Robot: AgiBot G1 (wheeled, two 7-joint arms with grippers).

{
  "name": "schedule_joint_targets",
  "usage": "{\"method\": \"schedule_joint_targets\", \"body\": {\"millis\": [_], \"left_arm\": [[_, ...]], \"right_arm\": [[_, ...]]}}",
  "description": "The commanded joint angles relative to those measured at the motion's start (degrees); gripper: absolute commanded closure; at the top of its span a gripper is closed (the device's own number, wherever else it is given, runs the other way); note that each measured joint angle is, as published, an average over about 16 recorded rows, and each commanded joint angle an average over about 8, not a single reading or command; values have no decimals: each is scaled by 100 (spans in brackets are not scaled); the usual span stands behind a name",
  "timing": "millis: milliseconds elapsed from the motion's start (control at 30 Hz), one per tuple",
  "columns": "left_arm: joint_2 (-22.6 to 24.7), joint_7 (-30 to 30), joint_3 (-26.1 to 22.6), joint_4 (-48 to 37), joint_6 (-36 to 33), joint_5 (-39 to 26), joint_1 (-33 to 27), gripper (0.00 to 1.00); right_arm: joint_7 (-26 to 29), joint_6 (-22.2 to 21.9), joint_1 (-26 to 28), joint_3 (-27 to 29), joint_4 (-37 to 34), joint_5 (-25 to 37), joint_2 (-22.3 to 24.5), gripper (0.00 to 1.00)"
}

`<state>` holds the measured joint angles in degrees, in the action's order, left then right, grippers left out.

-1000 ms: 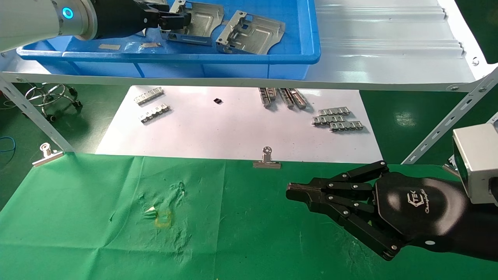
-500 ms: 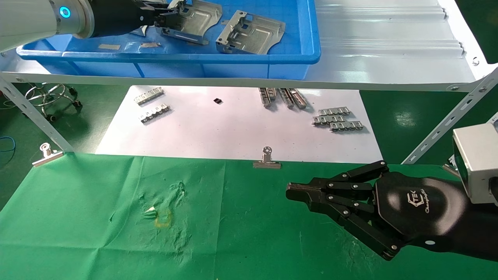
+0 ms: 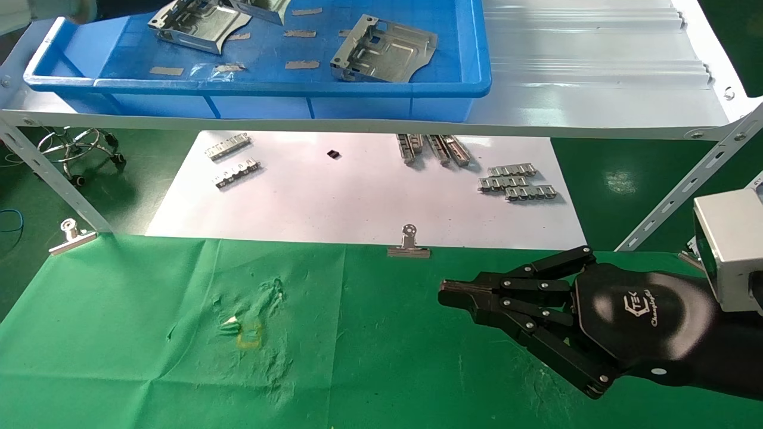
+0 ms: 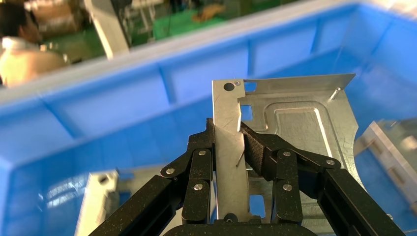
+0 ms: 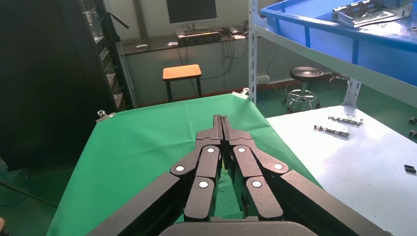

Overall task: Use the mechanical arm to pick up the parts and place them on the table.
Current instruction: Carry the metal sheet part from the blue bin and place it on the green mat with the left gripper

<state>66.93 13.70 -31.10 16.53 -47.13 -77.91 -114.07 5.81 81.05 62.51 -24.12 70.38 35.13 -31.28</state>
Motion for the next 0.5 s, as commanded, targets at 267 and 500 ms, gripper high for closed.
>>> {"method": "schedule_joint_targets", "body": {"millis": [267, 500], "left_arm": [[-797, -762, 543, 1133, -1095, 903, 703, 100], [-1337, -1253, 836, 1747, -2016, 1447, 1144, 100]], "right_arm": [[0, 0, 0, 0, 0, 0, 0, 100], [0, 0, 0, 0, 0, 0, 0, 100]]}}
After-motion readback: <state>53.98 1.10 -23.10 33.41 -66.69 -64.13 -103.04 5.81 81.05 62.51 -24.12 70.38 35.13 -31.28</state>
